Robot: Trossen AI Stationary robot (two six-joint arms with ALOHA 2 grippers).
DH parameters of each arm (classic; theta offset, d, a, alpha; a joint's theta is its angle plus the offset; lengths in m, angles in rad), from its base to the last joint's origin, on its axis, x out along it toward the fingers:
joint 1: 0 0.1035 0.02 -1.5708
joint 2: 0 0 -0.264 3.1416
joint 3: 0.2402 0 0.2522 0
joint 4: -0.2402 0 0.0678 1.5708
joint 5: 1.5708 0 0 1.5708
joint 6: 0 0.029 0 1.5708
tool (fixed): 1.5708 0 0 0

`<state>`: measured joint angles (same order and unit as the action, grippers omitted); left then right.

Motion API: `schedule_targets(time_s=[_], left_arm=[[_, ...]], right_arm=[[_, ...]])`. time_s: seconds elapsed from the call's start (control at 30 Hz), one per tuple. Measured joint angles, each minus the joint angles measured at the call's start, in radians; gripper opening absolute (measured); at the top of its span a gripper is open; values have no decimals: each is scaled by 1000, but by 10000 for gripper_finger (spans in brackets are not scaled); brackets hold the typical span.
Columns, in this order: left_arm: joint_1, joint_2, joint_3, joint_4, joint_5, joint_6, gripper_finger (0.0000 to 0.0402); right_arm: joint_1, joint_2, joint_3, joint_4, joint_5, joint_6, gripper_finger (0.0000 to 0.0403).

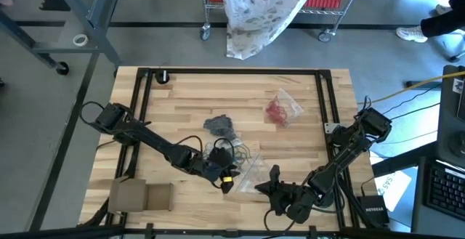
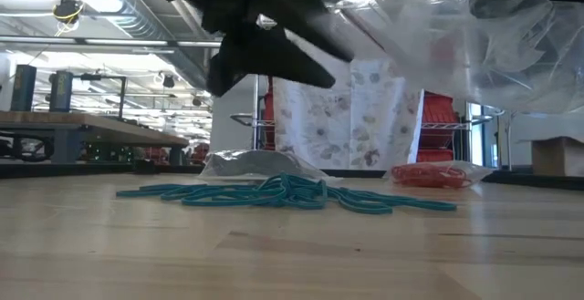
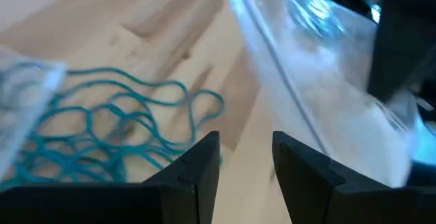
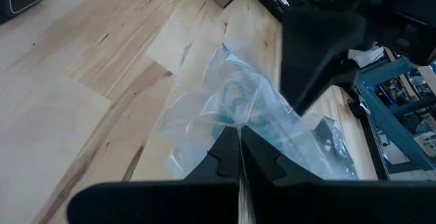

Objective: Sort rubber bands
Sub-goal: Open the transparent zip lock bag

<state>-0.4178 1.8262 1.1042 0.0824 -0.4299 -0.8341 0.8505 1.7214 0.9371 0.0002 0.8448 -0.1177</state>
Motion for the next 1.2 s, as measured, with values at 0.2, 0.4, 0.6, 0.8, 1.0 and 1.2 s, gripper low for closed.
schedule_targets(time_s=[0.2,0.4,0.6,0.8,1.0,1.2], left_arm=[[1,-3,0,47,18,1,127],[-1,-9,0,83,33,35,127],[9,-42,0,82,15,64,127],[9,-45,0,55,14,55,127],[8,-44,0,58,14,41,127],[6,-44,0,59,14,28,127]], right_arm=[[0,0,0,-1,0,0,0],[0,0,0,-1,0,0,0],[0,0,0,-1,0,0,0],[0,0,0,-1,0,0,0],[0,0,0,-1,0,0,0],[0,0,0,-2,0,0,0]])
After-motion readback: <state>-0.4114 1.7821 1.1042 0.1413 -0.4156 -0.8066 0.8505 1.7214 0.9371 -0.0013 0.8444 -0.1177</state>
